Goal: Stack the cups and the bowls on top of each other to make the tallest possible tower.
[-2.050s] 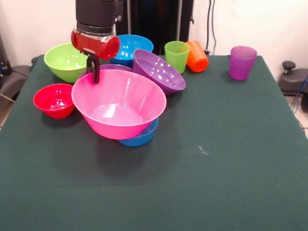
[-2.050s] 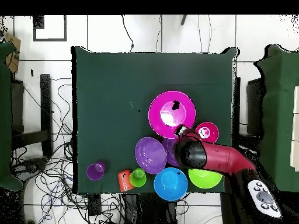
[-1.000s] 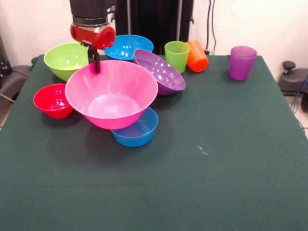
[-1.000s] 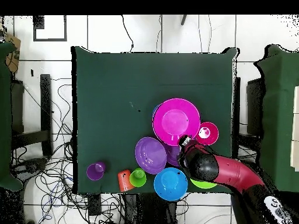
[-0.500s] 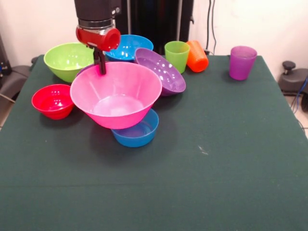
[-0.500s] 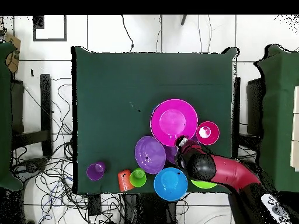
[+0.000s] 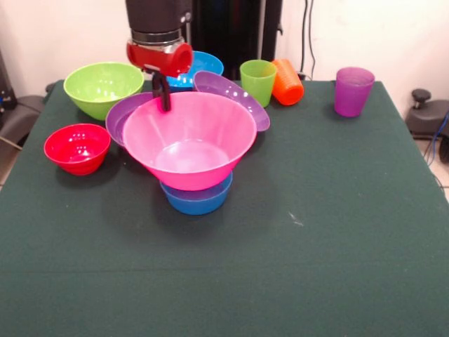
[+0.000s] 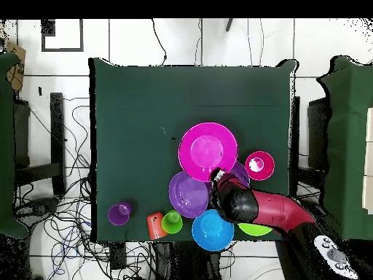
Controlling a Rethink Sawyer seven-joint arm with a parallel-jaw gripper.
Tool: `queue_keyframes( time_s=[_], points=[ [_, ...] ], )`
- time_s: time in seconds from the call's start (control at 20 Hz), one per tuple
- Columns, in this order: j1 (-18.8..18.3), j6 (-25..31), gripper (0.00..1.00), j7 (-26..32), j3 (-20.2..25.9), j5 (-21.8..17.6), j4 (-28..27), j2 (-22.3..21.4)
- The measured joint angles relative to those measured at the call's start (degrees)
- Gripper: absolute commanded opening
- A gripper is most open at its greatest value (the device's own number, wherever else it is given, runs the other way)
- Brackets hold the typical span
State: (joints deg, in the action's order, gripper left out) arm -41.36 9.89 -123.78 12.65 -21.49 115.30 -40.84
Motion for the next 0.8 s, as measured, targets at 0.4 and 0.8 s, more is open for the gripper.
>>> queue_keyframes(
  time_s=[0.4, 0.8],
  points=[
    [2.77, 0.01, 0.00, 0.00, -0.21, 0.02, -0.10, -0.24],
    [0.50, 0.06, 0.00, 0.01, -0.71, -0.71, -4.18, 1.61]
  ],
)
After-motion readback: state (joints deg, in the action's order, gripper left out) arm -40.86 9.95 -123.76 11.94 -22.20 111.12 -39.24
